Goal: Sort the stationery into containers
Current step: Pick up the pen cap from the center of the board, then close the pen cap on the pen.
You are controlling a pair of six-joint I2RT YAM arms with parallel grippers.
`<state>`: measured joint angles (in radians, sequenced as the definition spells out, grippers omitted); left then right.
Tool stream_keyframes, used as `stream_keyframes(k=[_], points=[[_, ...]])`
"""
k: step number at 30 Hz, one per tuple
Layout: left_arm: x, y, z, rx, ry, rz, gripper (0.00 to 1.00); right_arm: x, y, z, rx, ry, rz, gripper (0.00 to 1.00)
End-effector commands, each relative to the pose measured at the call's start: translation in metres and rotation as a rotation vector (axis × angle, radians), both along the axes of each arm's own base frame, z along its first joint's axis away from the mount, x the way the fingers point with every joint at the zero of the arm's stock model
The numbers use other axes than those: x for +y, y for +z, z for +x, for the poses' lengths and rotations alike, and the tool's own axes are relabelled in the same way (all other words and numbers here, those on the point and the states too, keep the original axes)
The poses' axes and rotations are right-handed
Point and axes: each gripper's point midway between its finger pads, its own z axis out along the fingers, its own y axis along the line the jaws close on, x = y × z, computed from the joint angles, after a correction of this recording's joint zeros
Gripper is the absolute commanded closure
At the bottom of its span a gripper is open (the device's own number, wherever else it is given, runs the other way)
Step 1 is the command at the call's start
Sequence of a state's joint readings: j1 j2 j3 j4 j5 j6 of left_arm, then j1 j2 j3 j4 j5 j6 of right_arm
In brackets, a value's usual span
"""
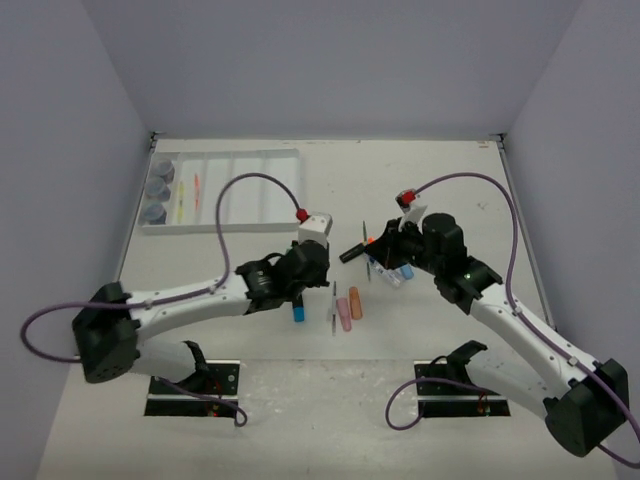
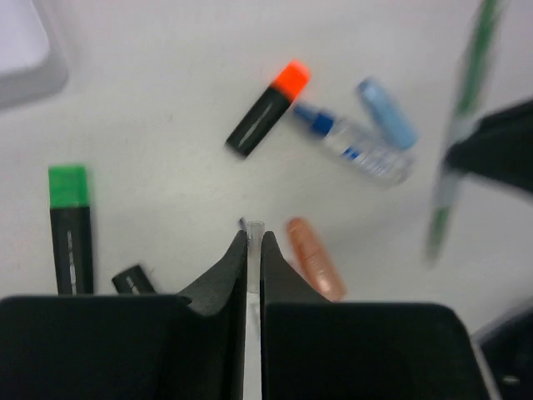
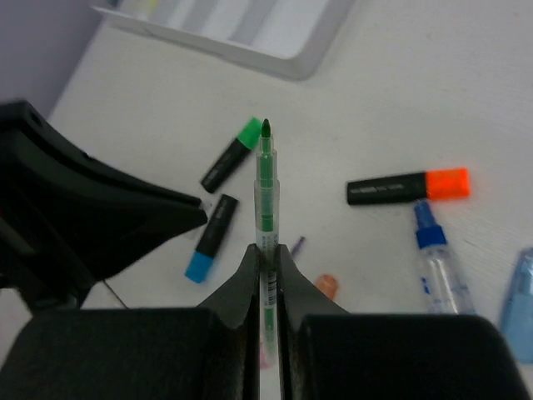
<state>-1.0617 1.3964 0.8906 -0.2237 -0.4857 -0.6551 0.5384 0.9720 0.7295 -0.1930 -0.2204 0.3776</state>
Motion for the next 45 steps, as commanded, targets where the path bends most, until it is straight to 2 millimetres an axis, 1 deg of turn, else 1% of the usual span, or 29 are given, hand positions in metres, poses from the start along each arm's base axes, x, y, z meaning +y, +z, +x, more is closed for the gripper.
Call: stream_keyframes(k=[1, 2, 3, 5, 7, 8, 9, 11, 13, 15, 20, 29, 38, 45], points=[[0.014, 0.161, 0.024, -0.357, -0.062, -0.528, 1.00, 0.048, 0.052, -0.051, -0.127, 0.273, 0.353, 1.00], [0.018, 0.180, 0.022, -0.404, -0.100, -0.628, 1.00, 0.059, 0.057, -0.064, -0.146, 0.320, 0.401, 1.00], [0.020, 0.194, 0.019, -0.447, -0.125, -0.692, 1.00, 0.064, 0.061, -0.068, -0.167, 0.324, 0.425, 1.00], [0.018, 0.216, 0.004, -0.501, -0.212, -0.767, 1.00, 0.074, 0.064, -0.080, -0.180, 0.354, 0.445, 1.00], [0.014, 0.231, -0.009, -0.541, -0.288, -0.839, 1.00, 0.084, 0.071, -0.092, -0.180, 0.393, 0.492, 1.00], [0.013, 0.238, -0.013, -0.560, -0.306, -0.867, 1.00, 0.087, 0.076, -0.096, -0.182, 0.402, 0.508, 1.00], [0.011, 0.241, -0.017, -0.565, -0.332, -0.884, 1.00, 0.089, 0.076, -0.098, -0.179, 0.409, 0.510, 1.00], [0.004, 0.240, -0.023, -0.544, -0.383, -0.900, 1.00, 0.090, 0.082, -0.094, -0.198, 0.377, 0.495, 1.00], [0.002, 0.241, -0.027, -0.538, -0.401, -0.913, 1.00, 0.088, 0.079, -0.088, -0.191, 0.338, 0.465, 1.00], [0.001, 0.241, -0.031, -0.532, -0.422, -0.926, 1.00, 0.085, 0.082, -0.085, -0.200, 0.311, 0.461, 1.00], [-0.001, 0.246, -0.037, -0.529, -0.455, -0.949, 1.00, 0.081, 0.086, -0.086, -0.215, 0.303, 0.460, 1.00], [-0.004, 0.235, -0.034, -0.525, -0.454, -0.928, 1.00, 0.080, 0.099, -0.095, -0.238, 0.343, 0.478, 1.00], [-0.010, 0.232, -0.036, -0.515, -0.486, -0.937, 1.00, 0.078, 0.108, -0.097, -0.259, 0.352, 0.484, 1.00], [-0.011, 0.228, -0.038, -0.509, -0.496, -0.942, 1.00, 0.076, 0.109, -0.094, -0.267, 0.332, 0.480, 1.00]])
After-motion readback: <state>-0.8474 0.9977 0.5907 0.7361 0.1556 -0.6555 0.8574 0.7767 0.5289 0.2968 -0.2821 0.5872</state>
